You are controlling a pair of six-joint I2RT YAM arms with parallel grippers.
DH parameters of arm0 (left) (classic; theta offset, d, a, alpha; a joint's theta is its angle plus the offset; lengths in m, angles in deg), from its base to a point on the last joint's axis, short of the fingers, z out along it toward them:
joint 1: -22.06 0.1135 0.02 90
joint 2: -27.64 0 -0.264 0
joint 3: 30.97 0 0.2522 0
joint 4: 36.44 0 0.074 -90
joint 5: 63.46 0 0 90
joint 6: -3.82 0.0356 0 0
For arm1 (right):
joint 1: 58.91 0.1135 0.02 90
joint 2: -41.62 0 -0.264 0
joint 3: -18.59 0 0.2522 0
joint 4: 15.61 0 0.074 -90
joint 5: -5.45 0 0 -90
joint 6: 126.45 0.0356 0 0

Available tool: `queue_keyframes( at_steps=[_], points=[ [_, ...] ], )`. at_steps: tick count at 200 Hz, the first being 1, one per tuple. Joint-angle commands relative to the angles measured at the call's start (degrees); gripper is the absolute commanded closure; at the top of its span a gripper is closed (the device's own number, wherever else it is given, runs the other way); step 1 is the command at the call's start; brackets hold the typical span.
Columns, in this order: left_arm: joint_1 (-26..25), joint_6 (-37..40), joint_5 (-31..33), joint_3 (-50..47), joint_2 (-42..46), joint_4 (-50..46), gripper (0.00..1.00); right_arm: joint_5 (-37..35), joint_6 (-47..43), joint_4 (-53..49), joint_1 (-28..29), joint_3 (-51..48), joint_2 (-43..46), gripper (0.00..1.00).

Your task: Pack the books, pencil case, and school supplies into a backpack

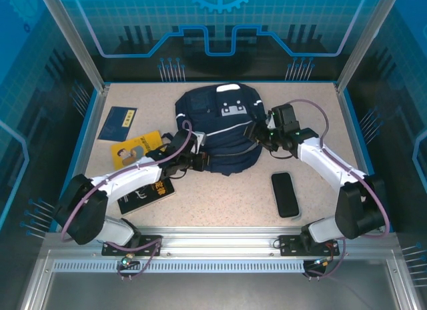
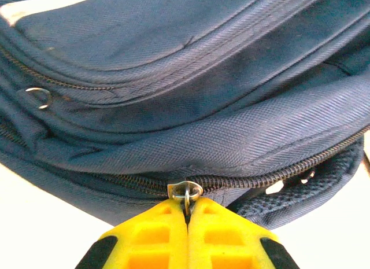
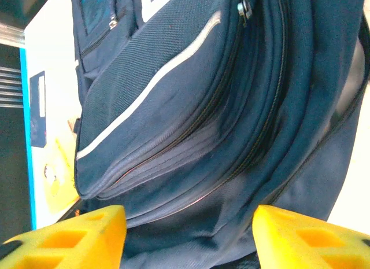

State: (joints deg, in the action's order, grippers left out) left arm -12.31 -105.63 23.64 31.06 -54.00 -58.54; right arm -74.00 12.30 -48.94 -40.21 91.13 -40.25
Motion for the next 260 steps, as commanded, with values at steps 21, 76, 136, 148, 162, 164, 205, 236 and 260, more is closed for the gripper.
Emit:
queue_keyframes(
  at_steps=[21,76,136,148,162,164,205,236,260],
  points=[
    [-2.9,5.0,-10.1,4.4,-1.3,7.5,1.00,-4.8,12.6,-2.8,3.2,-5.0,4.9,0.35],
    [-3.4,5.3,-10.2,4.9,-2.6,6.8,1.00,-8.4,18.6,-2.7,8.2,-4.5,0.9,0.41],
    [-3.3,5.7,-7.1,4.4,-2.4,4.8,1.00,-10.3,16.2,-3.9,8.5,-1.3,-3.7,0.78],
    [-3.4,5.5,-4.1,4.5,-2.1,3.0,1.00,-12.5,15.2,-5.5,8.5,-0.6,-3.8,0.90],
    [-3.2,6.0,-0.1,4.2,-1.7,0.4,1.00,-15.7,13.6,-7.2,8.5,-0.3,-2.9,1.00],
    [-3.2,6.1,0.4,4.2,-1.5,0.0,1.00,-16.1,13.3,-7.4,8.5,-0.3,-2.8,1.00],
    [0.6,9.0,5.5,3.2,-1.7,-5.5,1.00,-25.0,10.7,-12.4,7.9,-0.1,1.1,1.00],
    [5.2,6.8,8.8,3.7,-3.4,-6.0,1.00,-27.1,10.0,-13.2,7.8,0.2,2.1,1.00],
    [8.6,5.9,8.8,5.2,-6.5,-4.7,1.00,-25.2,9.2,-12.3,8.0,0.9,1.3,1.00]
  ],
)
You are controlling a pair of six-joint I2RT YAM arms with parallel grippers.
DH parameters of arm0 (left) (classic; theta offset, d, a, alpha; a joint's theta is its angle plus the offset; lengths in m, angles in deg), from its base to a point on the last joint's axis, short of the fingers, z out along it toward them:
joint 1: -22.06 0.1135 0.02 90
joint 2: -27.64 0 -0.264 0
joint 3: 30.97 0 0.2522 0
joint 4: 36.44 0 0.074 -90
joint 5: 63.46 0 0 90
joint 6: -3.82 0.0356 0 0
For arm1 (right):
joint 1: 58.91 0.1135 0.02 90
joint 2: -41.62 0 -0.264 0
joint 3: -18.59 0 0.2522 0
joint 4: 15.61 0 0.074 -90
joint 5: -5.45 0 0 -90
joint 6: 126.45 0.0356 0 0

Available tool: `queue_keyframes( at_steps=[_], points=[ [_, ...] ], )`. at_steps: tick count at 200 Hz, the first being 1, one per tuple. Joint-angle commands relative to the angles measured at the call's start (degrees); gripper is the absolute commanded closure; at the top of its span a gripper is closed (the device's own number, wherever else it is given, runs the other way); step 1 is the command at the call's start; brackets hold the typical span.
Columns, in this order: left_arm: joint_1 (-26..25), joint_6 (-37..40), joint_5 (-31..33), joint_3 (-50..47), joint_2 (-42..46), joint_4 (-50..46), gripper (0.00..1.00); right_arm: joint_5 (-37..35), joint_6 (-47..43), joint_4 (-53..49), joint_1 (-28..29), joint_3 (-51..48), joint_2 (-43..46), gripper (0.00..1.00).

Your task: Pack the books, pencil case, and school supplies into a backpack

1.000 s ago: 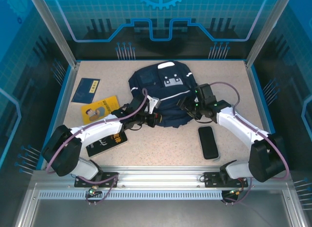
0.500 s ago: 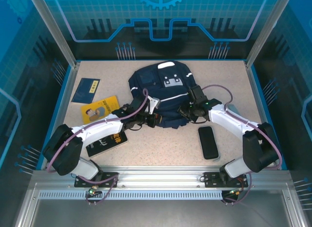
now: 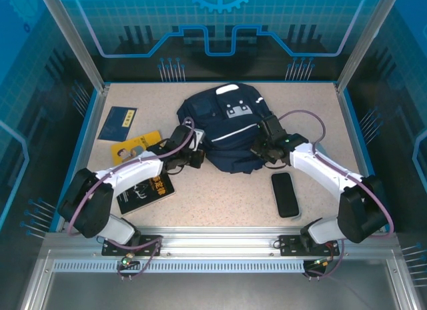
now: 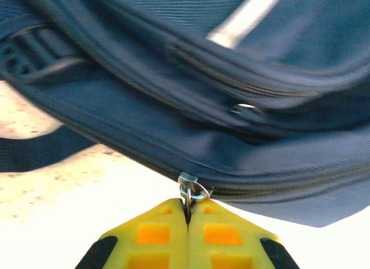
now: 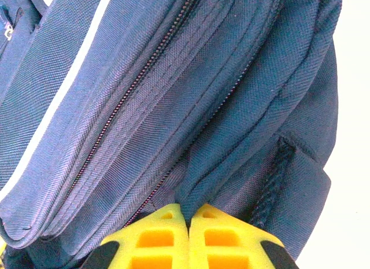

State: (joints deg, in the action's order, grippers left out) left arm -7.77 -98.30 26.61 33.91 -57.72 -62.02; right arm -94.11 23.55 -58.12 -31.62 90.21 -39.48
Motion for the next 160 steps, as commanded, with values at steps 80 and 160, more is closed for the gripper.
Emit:
queue_keyframes(
  at_steps=[80,160],
  points=[
    [10.8,1.0,3.3,17.7,-18.0,-1.2,0.93,6.9,-2.7,8.5,5.7,1.9,-4.8,1.00],
    [16.2,-11.8,9.3,14.4,-6.8,-11.1,0.30,10.9,-9.5,10.8,6.9,10.0,-13.1,0.56]
  ],
)
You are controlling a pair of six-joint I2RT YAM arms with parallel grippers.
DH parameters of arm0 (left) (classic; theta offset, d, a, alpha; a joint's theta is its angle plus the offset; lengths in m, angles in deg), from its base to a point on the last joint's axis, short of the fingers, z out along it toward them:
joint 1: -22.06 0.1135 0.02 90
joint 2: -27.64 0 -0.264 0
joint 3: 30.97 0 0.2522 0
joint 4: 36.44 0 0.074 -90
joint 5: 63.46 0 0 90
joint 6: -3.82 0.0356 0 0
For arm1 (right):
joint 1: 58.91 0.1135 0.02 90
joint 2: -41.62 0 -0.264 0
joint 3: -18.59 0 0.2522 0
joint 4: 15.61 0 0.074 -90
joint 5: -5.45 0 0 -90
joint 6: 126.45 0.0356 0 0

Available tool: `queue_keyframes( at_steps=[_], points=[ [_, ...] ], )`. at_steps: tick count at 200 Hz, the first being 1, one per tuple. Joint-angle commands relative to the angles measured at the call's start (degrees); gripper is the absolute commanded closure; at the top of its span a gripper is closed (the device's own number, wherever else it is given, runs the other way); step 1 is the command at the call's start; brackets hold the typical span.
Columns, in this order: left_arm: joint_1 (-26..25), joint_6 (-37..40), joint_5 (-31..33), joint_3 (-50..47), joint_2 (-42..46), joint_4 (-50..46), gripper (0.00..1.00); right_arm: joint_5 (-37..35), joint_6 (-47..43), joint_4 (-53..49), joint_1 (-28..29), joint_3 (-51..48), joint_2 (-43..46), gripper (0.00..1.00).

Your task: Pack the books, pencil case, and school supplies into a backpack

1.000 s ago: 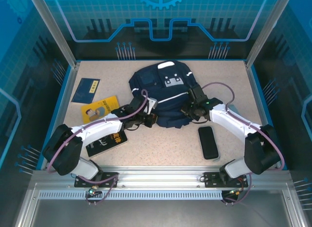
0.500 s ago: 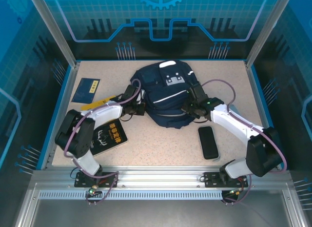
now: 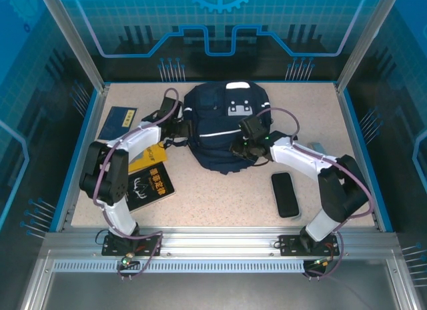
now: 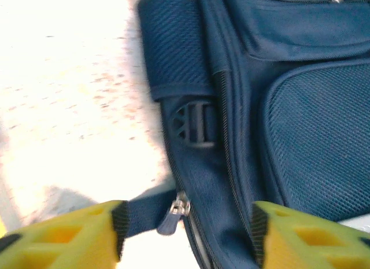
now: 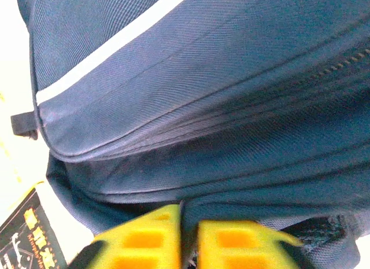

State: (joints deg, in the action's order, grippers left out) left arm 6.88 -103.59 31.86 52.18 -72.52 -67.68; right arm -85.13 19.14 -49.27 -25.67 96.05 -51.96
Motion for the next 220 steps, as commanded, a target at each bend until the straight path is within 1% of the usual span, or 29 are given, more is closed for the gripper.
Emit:
queue_keyframes(
  at_steps=[1,13,26,38,54,73,105,133,154,173,198,212,220],
  points=[
    [1.6,-6.7,4.2,-4.2,8.3,-5.6,0.29,1.9,-5.3,1.9,1.0,4.2,-0.6,0.55],
    [2.4,-9.8,5.7,-7.3,11.9,-7.5,0.21,1.5,-6.9,0.3,1.0,5.1,-0.3,0.43],
    [3.0,-12.0,6.8,-11.2,15.8,-8.8,0.13,0.3,-8.4,-1.3,1.0,5.4,0.8,0.34],
    [3.1,-13.4,8.2,-14.9,19.4,-9.9,0.08,-0.6,-9.5,-2.6,1.0,5.1,2.0,0.28],
    [3.4,-15.8,9.6,-19.6,23.7,-12.2,0.05,-1.9,-10.5,-3.2,1.0,4.1,3.6,0.24],
    [3.5,-18.9,10.6,-24.4,28.0,-15.3,0.03,-3.5,-10.3,-4.4,1.0,3.5,4.5,0.22],
    [3.6,-25.0,11.3,-30.0,33.1,-21.4,0.01,-3.1,-9.2,-4.6,1.1,3.7,3.8,0.22],
    [3.4,-29.1,7.7,-35.4,35.2,-20.5,0.01,-3.2,-8.8,-5.6,1.9,5.6,2.1,0.22],
    [3.2,-31.1,2.9,-38.3,34.9,-16.8,0.01,-3.4,-8.5,-5.7,2.8,6.7,1.1,0.22],
    [2.4,-32.5,0.5,-38.9,32.9,-14.3,0.01,-3.6,-7.9,-5.8,3.2,7.0,0.6,0.23],
    [-1.6,-35.0,-2.6,-37.6,30.2,-10.0,0.01,-4.1,-7.2,-5.9,3.6,7.0,0.5,0.23],
    [-3.9,-36.3,-6.8,-36.6,28.3,-5.3,0.01,-4.7,-6.8,-6.0,4.1,7.3,0.5,0.23],
    [-4.8,-36.3,-11.3,-36.2,26.9,-0.4,0.01,-4.9,-6.7,-5.8,4.4,7.5,0.5,0.24]
  ],
)
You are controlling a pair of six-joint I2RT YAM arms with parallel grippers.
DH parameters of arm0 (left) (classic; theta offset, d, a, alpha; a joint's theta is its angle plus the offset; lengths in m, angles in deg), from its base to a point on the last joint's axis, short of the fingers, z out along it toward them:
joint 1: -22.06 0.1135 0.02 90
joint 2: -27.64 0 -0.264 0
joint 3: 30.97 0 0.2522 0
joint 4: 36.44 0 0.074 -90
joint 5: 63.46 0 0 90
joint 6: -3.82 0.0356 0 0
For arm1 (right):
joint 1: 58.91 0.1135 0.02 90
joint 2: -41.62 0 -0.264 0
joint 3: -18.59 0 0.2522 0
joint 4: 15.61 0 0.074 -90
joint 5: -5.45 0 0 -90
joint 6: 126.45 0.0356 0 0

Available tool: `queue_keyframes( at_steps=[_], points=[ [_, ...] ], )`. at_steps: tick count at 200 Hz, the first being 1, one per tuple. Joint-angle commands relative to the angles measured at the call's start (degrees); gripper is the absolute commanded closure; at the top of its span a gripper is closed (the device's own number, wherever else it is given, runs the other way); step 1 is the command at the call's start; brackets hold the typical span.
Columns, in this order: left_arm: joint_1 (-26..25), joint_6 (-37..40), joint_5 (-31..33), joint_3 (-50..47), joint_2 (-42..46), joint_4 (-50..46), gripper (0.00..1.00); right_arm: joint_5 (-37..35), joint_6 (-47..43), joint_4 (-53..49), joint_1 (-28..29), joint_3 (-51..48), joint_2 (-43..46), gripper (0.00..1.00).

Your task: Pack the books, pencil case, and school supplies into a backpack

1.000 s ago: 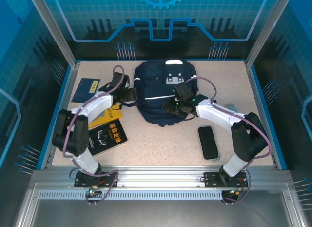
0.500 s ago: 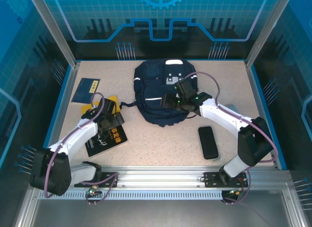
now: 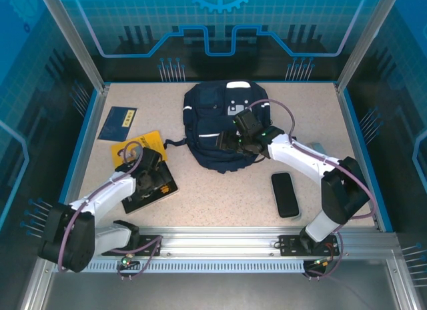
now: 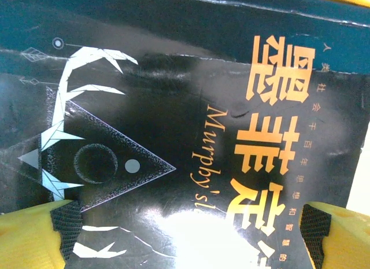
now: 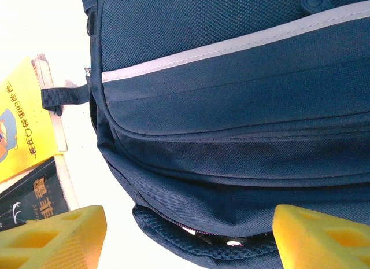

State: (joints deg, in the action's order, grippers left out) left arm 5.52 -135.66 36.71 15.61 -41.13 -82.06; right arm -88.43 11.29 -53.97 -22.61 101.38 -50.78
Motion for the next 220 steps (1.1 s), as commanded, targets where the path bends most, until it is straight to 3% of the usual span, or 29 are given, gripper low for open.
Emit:
queue_keyframes(
  at_steps=[1,21,36,81,115,178,220],
  points=[
    [-3.5,-4.2,-17.0,0.4,-4.7,14.6,0.01,-1.6,1.2,-1.0,1.4,2.1,-0.7,0.24],
    [-3.8,-5.4,-27.0,2.7,-9.5,22.5,0.01,-1.8,1.4,-0.2,2.7,2.4,-0.6,0.24],
    [-3.7,-4.3,-28.8,5.5,-11.1,22.8,0.02,-1.8,1.3,0.0,3.4,2.5,-0.8,0.24],
    [0.7,9.6,-20.2,15.5,-6.5,7.1,0.02,-0.7,-0.6,-0.1,6.4,2.5,-1.3,0.31],
    [7.8,15.1,-14.9,15.3,-6.3,5.4,0.06,1.8,-2.3,0.3,10.5,5.4,-6.1,0.42],
    [10.9,17.1,-13.8,14.5,-17.3,6.4,0.13,3.6,-3.2,-0.7,13.4,10.4,-11.7,0.42],
    [10.6,12.8,-12.8,8.1,-16.1,4.6,0.13,2.8,-2.7,-0.3,13.5,8.5,-11.2,0.41]
  ],
)
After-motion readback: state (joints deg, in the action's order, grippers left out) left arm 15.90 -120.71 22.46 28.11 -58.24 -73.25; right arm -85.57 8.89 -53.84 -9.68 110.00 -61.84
